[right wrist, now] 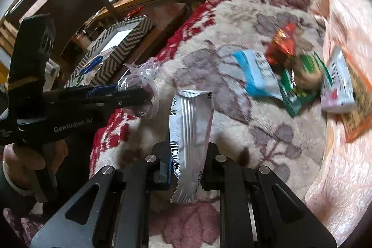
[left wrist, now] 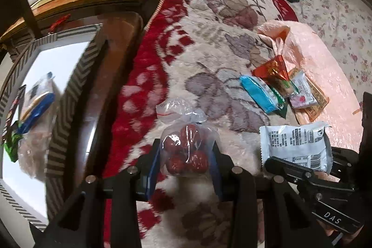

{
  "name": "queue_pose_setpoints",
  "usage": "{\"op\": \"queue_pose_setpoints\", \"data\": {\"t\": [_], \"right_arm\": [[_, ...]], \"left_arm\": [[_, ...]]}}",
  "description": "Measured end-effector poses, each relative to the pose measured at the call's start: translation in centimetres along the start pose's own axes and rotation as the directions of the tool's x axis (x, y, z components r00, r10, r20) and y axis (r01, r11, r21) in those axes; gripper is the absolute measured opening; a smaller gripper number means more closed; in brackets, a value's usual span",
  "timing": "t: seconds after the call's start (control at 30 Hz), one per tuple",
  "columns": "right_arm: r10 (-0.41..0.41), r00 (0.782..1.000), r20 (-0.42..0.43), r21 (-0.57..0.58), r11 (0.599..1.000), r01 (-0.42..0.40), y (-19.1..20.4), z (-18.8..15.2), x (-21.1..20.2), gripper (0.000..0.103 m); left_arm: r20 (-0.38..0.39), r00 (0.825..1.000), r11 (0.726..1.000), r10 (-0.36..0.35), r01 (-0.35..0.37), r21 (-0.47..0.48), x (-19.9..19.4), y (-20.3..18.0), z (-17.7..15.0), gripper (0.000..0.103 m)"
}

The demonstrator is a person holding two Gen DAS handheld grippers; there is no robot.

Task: Organize snacks
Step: 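Carry the date bag and white wafer packet over the white tray with both tools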

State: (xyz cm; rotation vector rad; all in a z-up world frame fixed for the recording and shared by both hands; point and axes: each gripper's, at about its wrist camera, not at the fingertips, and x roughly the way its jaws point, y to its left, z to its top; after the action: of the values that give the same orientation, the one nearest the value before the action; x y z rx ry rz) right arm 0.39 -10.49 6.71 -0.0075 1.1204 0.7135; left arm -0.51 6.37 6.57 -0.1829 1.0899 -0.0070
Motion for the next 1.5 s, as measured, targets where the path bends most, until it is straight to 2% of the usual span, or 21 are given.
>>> {"op": "queue_pose_setpoints", "data": {"t": [0.37,0.73,1.13,1.5], "right_arm": [[-0.055,0.998,0.009,-0.132,0.990,0.056,5.3,2.9,0.4,0.015],[-0.061,0.998,0.023,-0.259,0.964,0.065,11.5,6.0,1.8,0.015],[-0.060,0.998,-0.002,-0.376,0.925,0.055,17.1,8.3,4.3,0.015],[-0.071,0.997,-0.041,-0.452,0.891,0.045,20.7,9.5,7.1,0.015]], "left_arm": [[0.081,0.996,0.997,0.047,-0.042,-0.061,-3.5,4.2,0.8,0.041],[0.151,0.983,0.988,0.106,-0.087,-0.129,-6.7,9.1,1.9,0.041],[0.159,0.975,0.965,0.158,-0.119,-0.233,-7.9,15.3,0.8,0.041],[0.134,0.975,0.941,0.177,-0.128,-0.314,-7.2,19.7,-0.4,0.041]]}}
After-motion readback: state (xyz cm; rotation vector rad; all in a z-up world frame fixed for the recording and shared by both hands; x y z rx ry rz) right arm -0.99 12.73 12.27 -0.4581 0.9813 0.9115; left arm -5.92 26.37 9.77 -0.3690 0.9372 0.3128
